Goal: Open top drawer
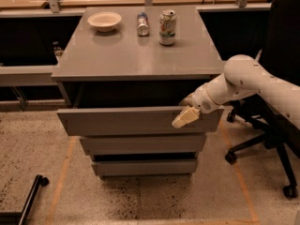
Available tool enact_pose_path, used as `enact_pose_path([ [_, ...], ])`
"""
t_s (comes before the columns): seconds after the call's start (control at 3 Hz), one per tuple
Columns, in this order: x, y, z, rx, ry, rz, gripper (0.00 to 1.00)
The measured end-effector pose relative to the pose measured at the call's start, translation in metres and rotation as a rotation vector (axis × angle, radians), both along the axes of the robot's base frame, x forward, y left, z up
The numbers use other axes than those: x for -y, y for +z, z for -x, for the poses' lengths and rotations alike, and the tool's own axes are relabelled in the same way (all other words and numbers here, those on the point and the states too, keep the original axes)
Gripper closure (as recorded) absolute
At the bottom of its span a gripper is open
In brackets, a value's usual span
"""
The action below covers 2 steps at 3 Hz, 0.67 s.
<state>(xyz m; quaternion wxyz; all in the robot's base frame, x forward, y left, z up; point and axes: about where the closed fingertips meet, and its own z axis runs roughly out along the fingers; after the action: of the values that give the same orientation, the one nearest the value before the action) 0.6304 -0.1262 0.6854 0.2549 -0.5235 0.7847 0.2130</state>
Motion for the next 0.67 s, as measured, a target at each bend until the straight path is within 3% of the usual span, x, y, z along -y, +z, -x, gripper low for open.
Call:
enact_pose_path([
  [0.33, 0.0, 0.002, 0.0, 0.0, 0.0, 0.0, 0.0],
  [0.67, -0.001, -0.017, 0.044, -0.146, -0.011, -0.011, 0.0],
])
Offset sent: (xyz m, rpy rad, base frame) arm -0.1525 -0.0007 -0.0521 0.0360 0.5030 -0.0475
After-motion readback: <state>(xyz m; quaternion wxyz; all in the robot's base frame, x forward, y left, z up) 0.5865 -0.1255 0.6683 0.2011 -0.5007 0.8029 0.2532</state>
